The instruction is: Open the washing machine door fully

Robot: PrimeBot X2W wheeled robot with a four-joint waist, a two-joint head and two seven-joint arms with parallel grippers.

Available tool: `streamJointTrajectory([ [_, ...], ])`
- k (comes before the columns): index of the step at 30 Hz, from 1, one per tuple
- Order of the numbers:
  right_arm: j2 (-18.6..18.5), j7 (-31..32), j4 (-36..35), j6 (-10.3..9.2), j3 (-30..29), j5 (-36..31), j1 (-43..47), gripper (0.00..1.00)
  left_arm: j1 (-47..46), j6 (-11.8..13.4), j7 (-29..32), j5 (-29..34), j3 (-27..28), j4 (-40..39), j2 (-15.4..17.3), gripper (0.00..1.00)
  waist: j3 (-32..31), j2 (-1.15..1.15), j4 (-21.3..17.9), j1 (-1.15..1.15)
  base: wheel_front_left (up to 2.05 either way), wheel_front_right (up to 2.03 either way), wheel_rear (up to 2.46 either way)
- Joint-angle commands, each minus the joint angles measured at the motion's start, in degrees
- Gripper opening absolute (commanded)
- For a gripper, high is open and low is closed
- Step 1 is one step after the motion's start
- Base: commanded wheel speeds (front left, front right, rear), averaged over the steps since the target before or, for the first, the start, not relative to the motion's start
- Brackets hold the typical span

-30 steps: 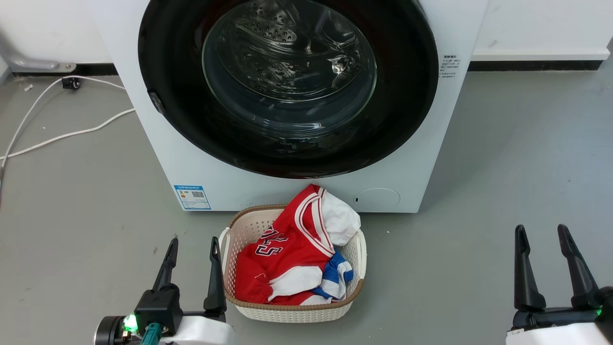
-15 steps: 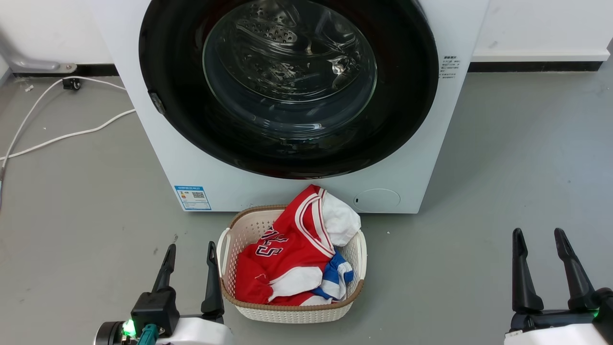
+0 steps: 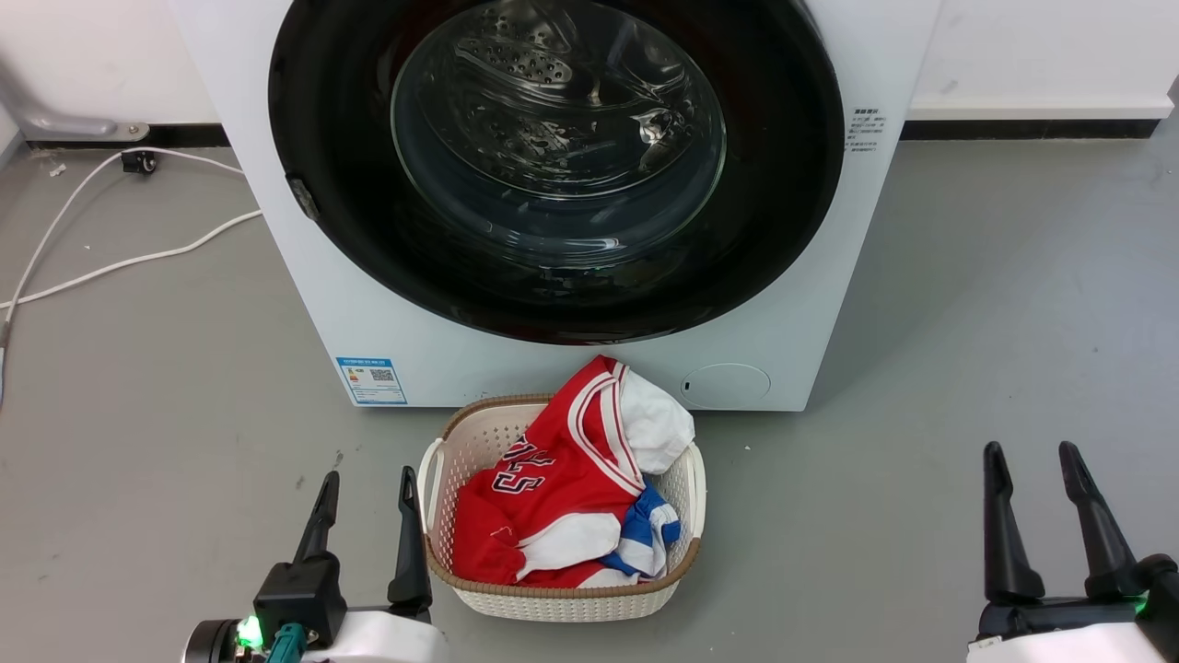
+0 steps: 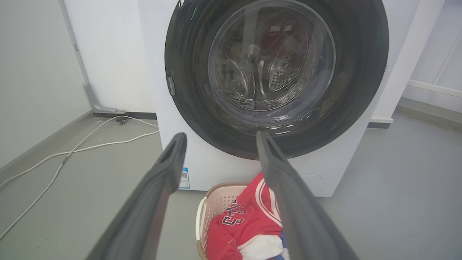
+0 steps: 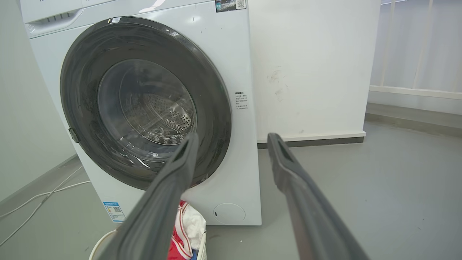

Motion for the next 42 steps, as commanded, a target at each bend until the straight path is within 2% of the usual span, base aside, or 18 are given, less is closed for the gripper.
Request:
streamJointTrajectory([
  [1, 0.0, -0.1, 0.1, -0.02, 0.1, 0.6, 0.5, 0.09, 0.5, 0.3, -0.2, 0.0, -0.1, 0.2, -0.1, 1.0, 0.0, 0.0, 0.0, 0.0, 0.0, 0.0, 0.0],
  [2, 0.0, -0.1, 0.1, -0.02, 0.1, 0.7, 0.5, 0.0, 0.5, 0.2, -0.2, 0.0, -0.1, 0.2, -0.1, 1.0, 0.0, 0.0, 0.0, 0.0, 0.0, 0.0, 0.0],
  [5, 0.0, -0.1, -0.3, -0.02, 0.1, 2.5, 0.1, 0.0, 0.6, 0.3, -0.2, 0.0, 0.0, 0.2, -0.1, 1.0, 0.0, 0.0, -0.1, 0.0, 0.0, 0.0, 0.0],
  [8, 0.0, -0.1, 0.0, -0.01, 0.3, 9.8, -0.5, 0.0, 0.7, 0.3, -0.2, 0.1, 0.0, 0.2, -0.1, 1.0, 0.0, 0.0, -0.2, 0.0, 0.0, 0.0, 0.0],
  [14, 0.1, -0.1, -0.9, -0.01, 2.5, 29.8, -1.6, 0.0, 0.7, 0.2, -0.2, 0.1, -0.1, 0.3, -0.1, 1.0, 0.0, 0.0, -0.3, 0.0, 0.0, 0.0, 0.0],
  [21, 0.0, -0.1, 0.1, -0.01, 6.5, 57.1, -1.0, 0.0, 0.8, 0.3, -0.2, 0.0, -0.2, 0.4, -0.1, 1.0, -0.1, 0.0, -0.3, 0.0, 0.0, 0.0, 0.0],
  [27, 0.0, 0.1, -0.7, -0.01, 8.3, 73.8, -0.2, 0.0, 0.7, 0.5, -0.2, 0.2, -0.2, 0.4, -0.1, 1.0, -0.1, 0.0, -0.2, 0.0, 0.0, 0.0, 0.0],
  [35, -0.2, 9.7, -1.8, -0.01, 5.7, 89.0, 1.3, 0.0, 0.8, 0.7, -0.2, 0.3, -0.1, 0.2, -0.1, 1.0, 0.0, 0.0, -0.3, 0.0, 0.0, 0.0, 0.0],
  [42, 0.0, 17.7, -2.4, -0.01, 2.1, 94.3, 2.4, 0.0, 0.8, 0.9, -0.2, 0.5, 0.1, -0.1, -0.1, 1.0, 0.1, 0.0, -0.3, 0.0, 0.0, 0.0, 0.0],
])
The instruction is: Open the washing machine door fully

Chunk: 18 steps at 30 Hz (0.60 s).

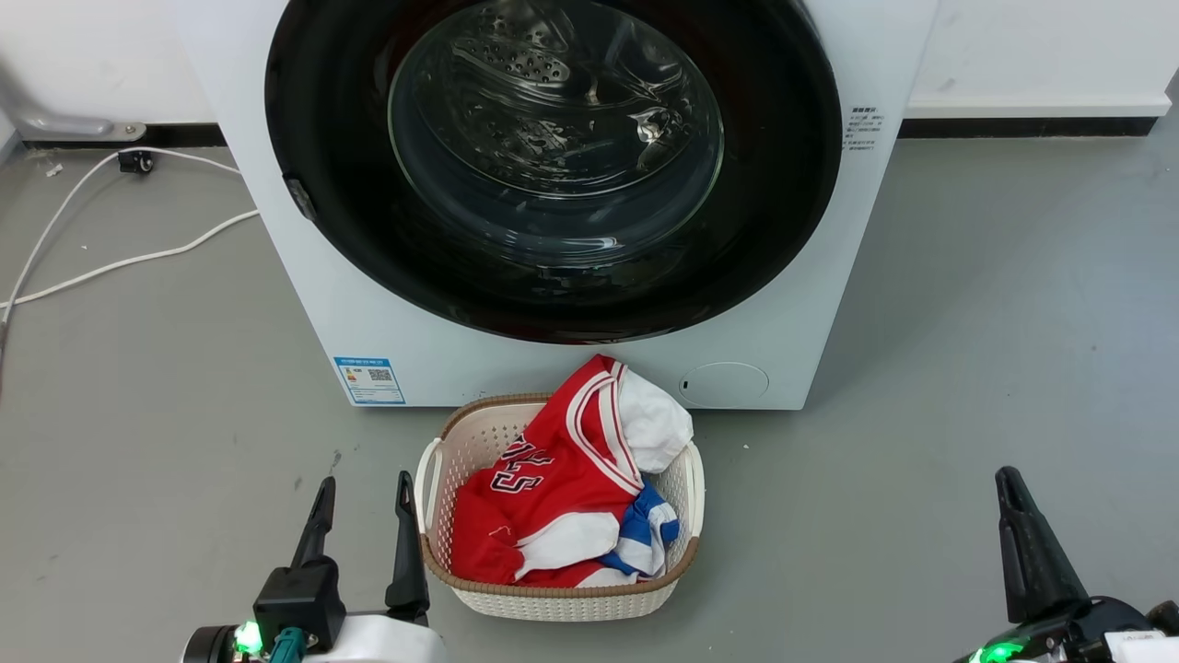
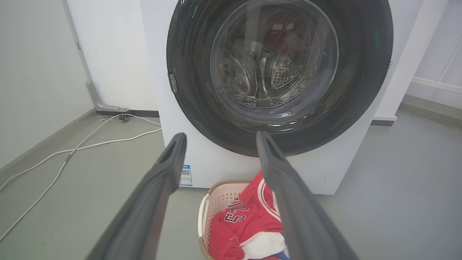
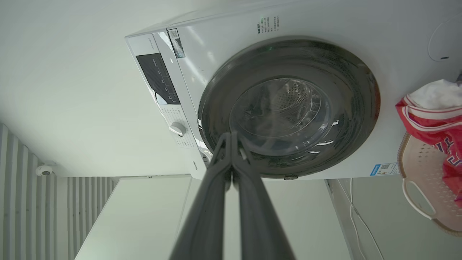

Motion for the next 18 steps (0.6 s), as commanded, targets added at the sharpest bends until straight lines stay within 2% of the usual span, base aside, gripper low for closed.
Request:
streamJointTrajectory([
  [1, 0.1, 1.0, -0.1, 0.01, -0.5, 0.2, 0.4, 0.0, 0.4, 0.2, -0.2, 0.3, 0.0, -0.2, -0.1, 1.0, 0.0, 0.0, 0.0, 0.0, 0.0, 0.0, 0.0],
  [6, 0.2, 2.7, 0.4, 0.01, -0.9, 0.6, 0.8, 0.0, 0.3, 0.2, -0.2, 0.4, 0.0, -0.2, -0.1, 1.0, 0.1, 0.0, 0.1, 0.0, 0.0, 0.0, 0.0],
  [18, 0.2, 1.9, 0.7, 0.01, -0.3, 0.2, 0.4, 0.0, -0.1, 0.7, -0.2, 1.0, 0.2, -0.2, -0.1, 1.0, 0.6, 0.0, 0.5, 0.0, 0.0, 0.0, 0.0],
])
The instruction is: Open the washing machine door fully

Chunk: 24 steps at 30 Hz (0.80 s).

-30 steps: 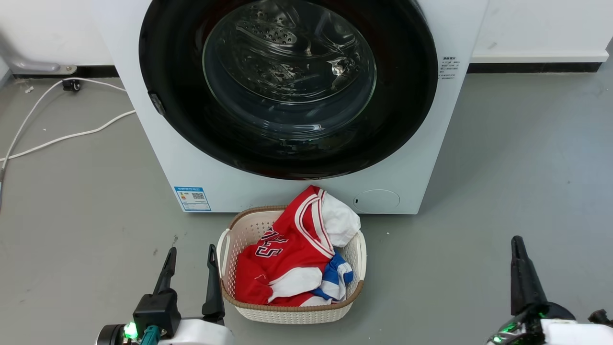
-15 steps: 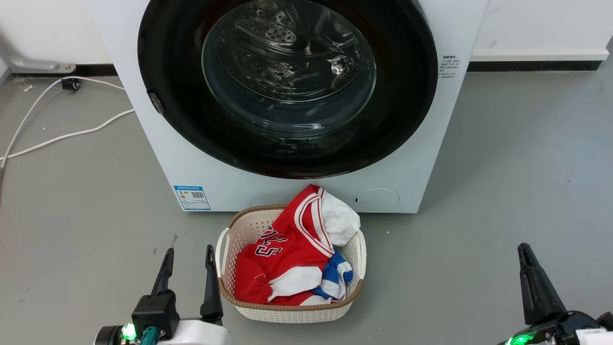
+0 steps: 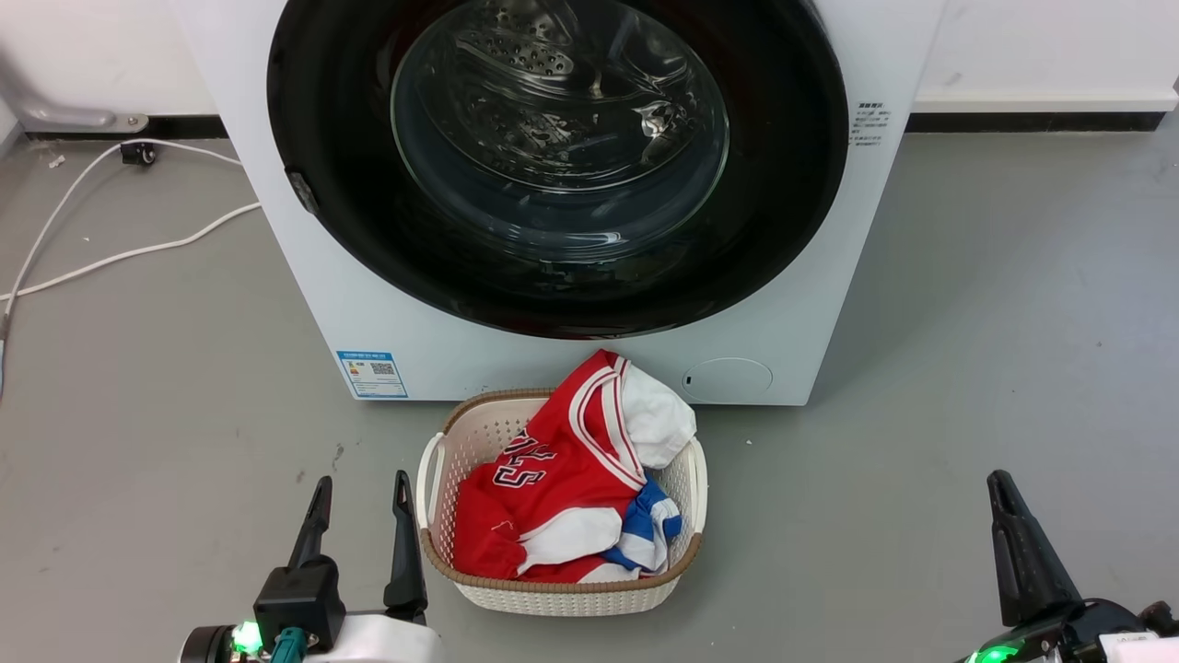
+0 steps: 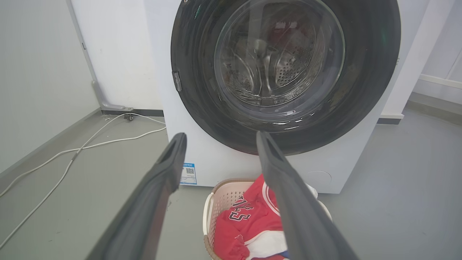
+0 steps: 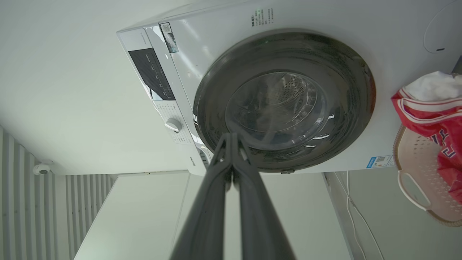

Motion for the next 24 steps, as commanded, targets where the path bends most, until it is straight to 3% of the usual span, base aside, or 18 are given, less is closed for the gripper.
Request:
streamJointTrajectory([
  [1, 0.1, -0.2, 0.1, 0.0, -0.2, -0.3, -0.1, 0.0, -0.2, 0.1, -0.2, 0.4, 0.0, -0.2, -0.1, 1.0, 0.2, 0.0, 0.1, 0.0, 0.0, 0.0, 0.0],
  [12, -1.0, 2.5, 3.7, 0.01, -8.7, -1.6, -12.7, 0.0, -3.6, 0.0, -0.2, 1.5, 0.4, -1.4, -0.1, 1.0, 5.9, 0.0, 0.5, 0.0, 0.0, 0.0, 0.0],
  [16, -3.0, 4.0, 6.6, 0.0, -11.7, -1.5, -19.3, 0.0, -5.3, -0.2, -0.2, 1.9, 0.5, -1.8, -0.1, 1.0, 8.7, 0.0, 0.7, 0.0, 0.0, 0.0, 0.0],
  [24, -10.8, 8.8, 17.7, 0.0, -14.7, -1.1, -39.2, 0.0, -10.9, -0.6, -0.2, 2.7, 0.2, -3.5, -0.1, 1.0, 17.1, 0.0, 1.8, 0.0, 0.0, 0.0, 0.0],
])
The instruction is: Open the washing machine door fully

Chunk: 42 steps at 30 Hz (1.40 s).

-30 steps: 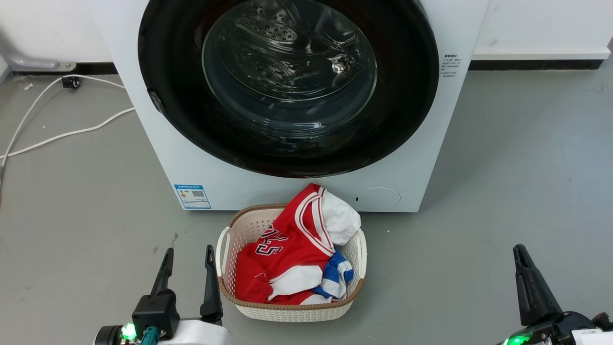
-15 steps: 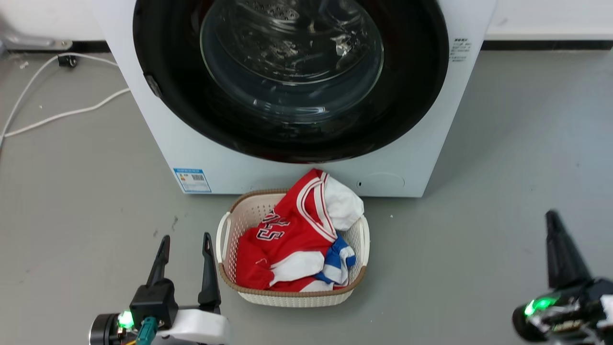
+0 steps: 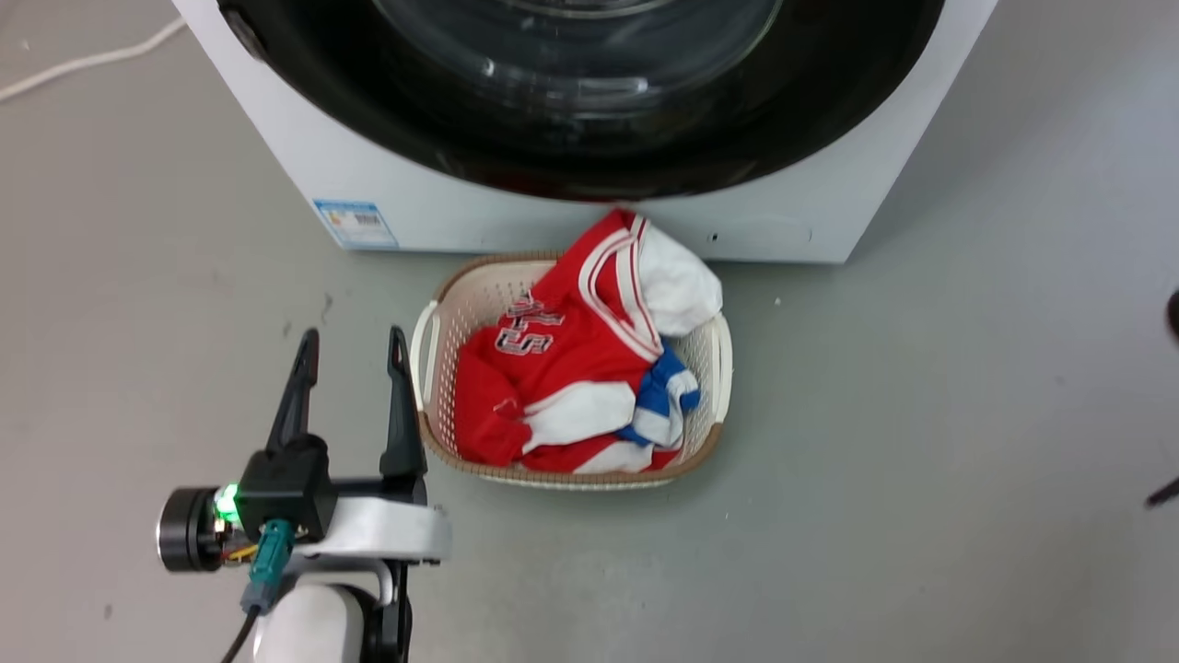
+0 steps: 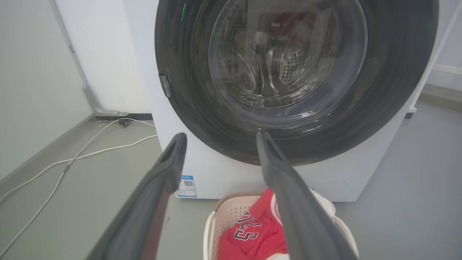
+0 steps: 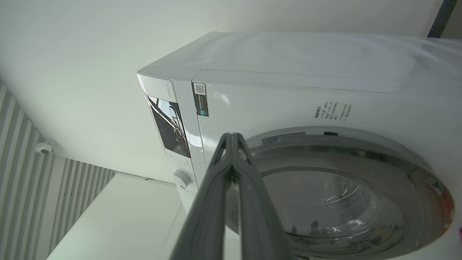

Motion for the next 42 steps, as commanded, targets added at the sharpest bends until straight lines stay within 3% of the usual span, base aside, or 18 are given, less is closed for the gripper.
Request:
streamJointTrajectory([
  [1, -1.1, 0.6, 1.4, 0.02, 0.2, -0.2, -2.5, 0.0, -1.2, -0.3, -0.2, 0.4, -0.1, -0.4, -0.1, 1.0, 3.6, 0.0, 0.9, -0.01, 0.0, 0.0, 0.0],
  [6, -6.9, 3.9, 9.9, 0.02, 2.9, -1.9, -15.9, 0.0, -5.4, -0.3, -0.2, 0.2, -0.7, -1.5, -0.1, 1.0, 9.0, 0.0, 2.3, -0.01, 0.0, 0.0, 0.0],
  [19, -13.1, 13.5, 24.0, 0.02, 15.3, -7.0, -35.9, 0.0, -9.4, 0.6, -0.2, -1.4, -2.8, -2.3, -0.1, 1.0, 16.1, 0.0, 4.1, -0.01, 0.0, 0.0, 0.0],
  [30, -13.2, 18.3, 30.1, 0.02, 22.7, -11.6, -46.1, 0.0, -11.5, 1.1, -0.2, -2.2, -4.0, -2.5, -0.1, 1.0, 19.7, 0.0, 5.2, -0.01, 0.0, 0.0, 0.0],
  [42, -10.9, 21.8, 30.7, 0.1, 26.5, -13.4, -45.2, 0.0, -11.6, 1.8, -0.2, -3.2, -4.8, -1.9, -0.1, 1.0, 19.2, 0.0, 5.9, -0.01, 0.0, 0.0, 0.0],
])
